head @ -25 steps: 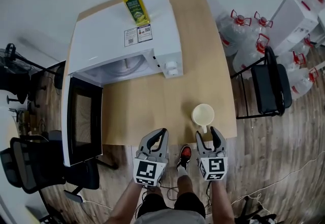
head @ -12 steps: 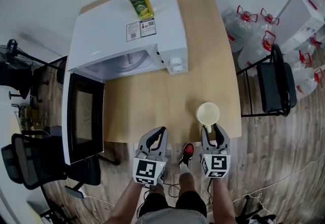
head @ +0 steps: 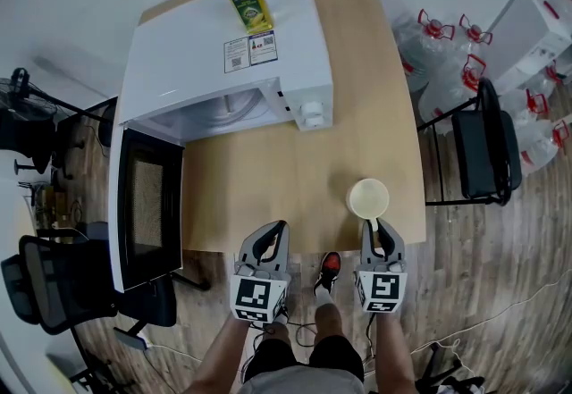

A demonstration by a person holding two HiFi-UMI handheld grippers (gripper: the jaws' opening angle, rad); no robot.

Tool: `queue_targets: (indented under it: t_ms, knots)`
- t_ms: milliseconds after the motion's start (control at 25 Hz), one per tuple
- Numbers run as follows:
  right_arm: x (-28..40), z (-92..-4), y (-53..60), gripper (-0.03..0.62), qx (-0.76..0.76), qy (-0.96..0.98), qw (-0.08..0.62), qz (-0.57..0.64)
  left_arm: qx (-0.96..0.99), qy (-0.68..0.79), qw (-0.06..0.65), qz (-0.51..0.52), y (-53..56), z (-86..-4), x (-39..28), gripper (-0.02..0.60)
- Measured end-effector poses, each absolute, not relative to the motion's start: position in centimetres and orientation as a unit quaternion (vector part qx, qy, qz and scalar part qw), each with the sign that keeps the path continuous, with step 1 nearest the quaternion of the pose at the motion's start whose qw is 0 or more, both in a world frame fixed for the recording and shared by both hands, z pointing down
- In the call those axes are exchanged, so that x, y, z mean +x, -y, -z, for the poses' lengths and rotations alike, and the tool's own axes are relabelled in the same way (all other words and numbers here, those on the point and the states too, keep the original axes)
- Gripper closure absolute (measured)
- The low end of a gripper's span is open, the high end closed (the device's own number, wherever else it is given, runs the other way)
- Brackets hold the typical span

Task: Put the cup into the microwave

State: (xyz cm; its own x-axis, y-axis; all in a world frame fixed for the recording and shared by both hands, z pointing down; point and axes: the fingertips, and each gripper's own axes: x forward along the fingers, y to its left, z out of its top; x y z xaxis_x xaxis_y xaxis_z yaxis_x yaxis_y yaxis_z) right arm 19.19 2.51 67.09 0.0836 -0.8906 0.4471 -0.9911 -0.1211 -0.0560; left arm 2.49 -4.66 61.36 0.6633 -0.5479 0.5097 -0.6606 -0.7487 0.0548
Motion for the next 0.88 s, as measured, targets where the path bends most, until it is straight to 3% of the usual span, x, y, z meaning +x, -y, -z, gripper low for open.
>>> queue_targets:
  t_ms: [400, 880]
  knots:
    - [19.3, -65.7, -1.7, 0.549, 0.726, 0.652, 0.148, -0.161, 0.905, 0.335, 0.115, -0.238, 5.2, -61.2, 2.6, 0.557]
    - [19.2, -62.6, -0.4, 0.549, 0.723, 0.664, 0.117, -0.149, 0.908, 0.345, 0.1, -0.216, 5.8, -58.3, 2.2, 0.557]
